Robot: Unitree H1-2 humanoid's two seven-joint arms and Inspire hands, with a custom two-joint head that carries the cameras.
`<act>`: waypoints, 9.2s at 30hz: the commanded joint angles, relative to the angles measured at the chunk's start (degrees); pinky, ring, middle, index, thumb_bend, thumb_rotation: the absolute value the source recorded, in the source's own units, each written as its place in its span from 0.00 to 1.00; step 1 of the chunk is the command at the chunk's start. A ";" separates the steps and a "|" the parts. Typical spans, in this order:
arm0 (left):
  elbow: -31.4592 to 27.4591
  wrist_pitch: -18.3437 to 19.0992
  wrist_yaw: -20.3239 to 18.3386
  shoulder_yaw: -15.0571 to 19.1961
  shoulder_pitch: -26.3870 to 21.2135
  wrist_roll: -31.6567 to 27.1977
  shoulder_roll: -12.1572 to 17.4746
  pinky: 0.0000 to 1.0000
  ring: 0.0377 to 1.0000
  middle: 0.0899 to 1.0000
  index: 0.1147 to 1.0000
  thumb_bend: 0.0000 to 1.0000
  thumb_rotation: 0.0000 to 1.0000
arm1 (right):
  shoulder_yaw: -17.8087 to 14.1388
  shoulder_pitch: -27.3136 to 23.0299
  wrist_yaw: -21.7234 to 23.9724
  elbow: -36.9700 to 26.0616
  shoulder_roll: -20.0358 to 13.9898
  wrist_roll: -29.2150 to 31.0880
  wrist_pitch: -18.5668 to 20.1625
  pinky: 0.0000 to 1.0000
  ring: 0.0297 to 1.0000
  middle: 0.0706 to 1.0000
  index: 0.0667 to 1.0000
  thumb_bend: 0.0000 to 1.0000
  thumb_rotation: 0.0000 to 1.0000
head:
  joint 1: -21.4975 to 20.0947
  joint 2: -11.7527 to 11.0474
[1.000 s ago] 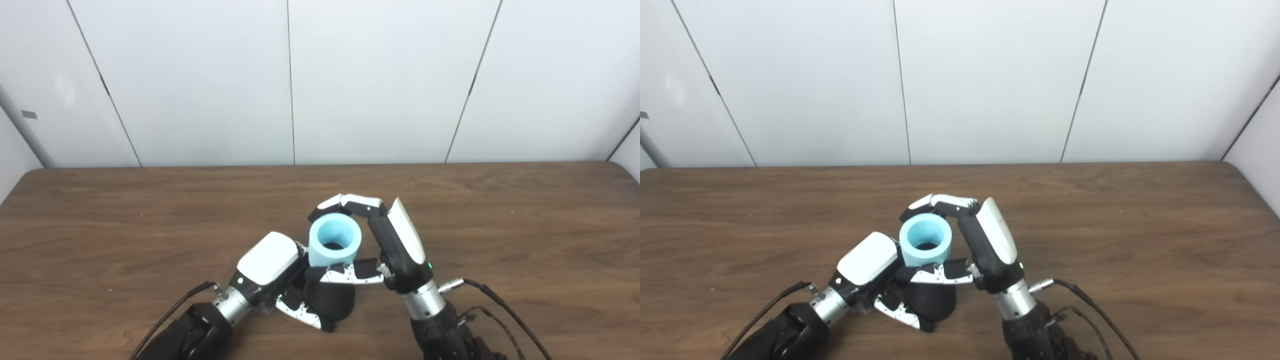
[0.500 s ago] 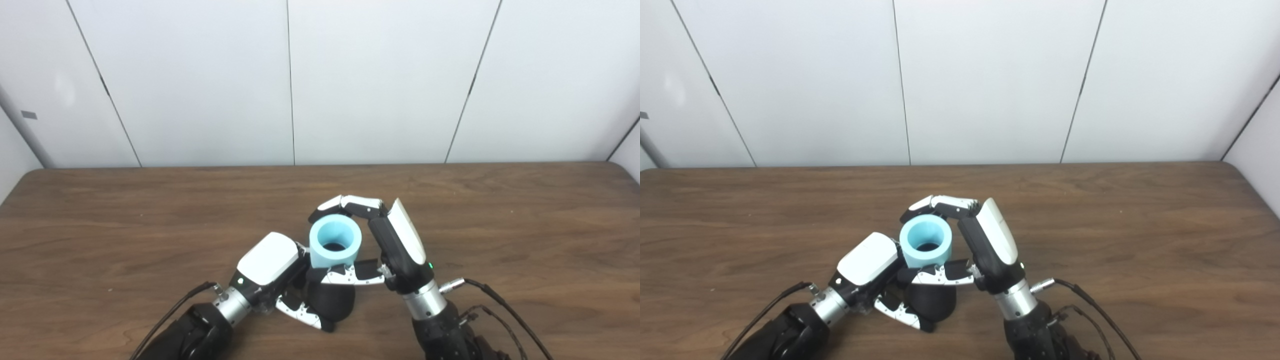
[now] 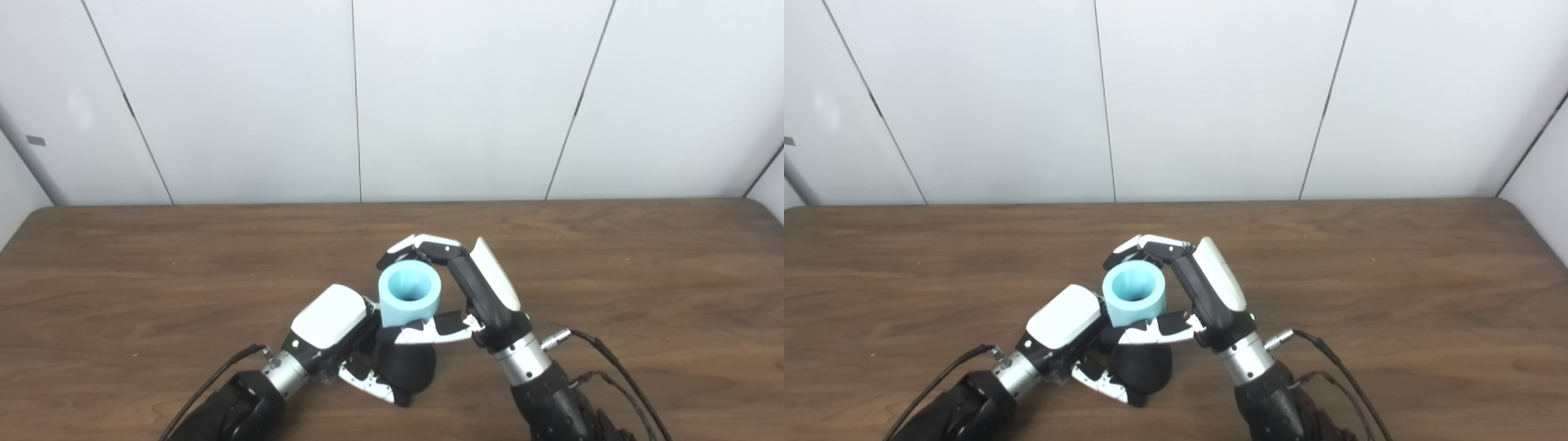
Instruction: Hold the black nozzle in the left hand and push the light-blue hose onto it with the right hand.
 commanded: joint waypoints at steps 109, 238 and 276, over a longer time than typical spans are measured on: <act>1.28 -0.49 -1.18 -1.33 0.61 1.73 -0.09 0.17 0.35 0.39 0.45 0.50 0.00 | -13.59 6.25 0.10 -6.02 -4.76 3.96 -11.60 0.98 1.00 1.00 1.00 0.96 0.81 | -0.45 0.32; 0.64 0.06 -2.55 -1.35 0.80 1.31 0.14 0.16 0.36 0.39 0.44 0.50 0.00 | -1.98 10.58 10.28 -15.86 -9.58 -25.71 -5.28 0.89 0.92 0.88 0.84 0.82 0.69 | -0.10 0.42; 0.83 -0.67 -2.09 -1.23 0.75 0.80 0.02 0.19 0.35 0.40 0.45 0.50 0.00 | 1.15 13.57 6.24 -13.12 -11.33 -37.63 -5.11 0.86 0.93 0.93 0.87 0.77 0.65 | 0.08 0.48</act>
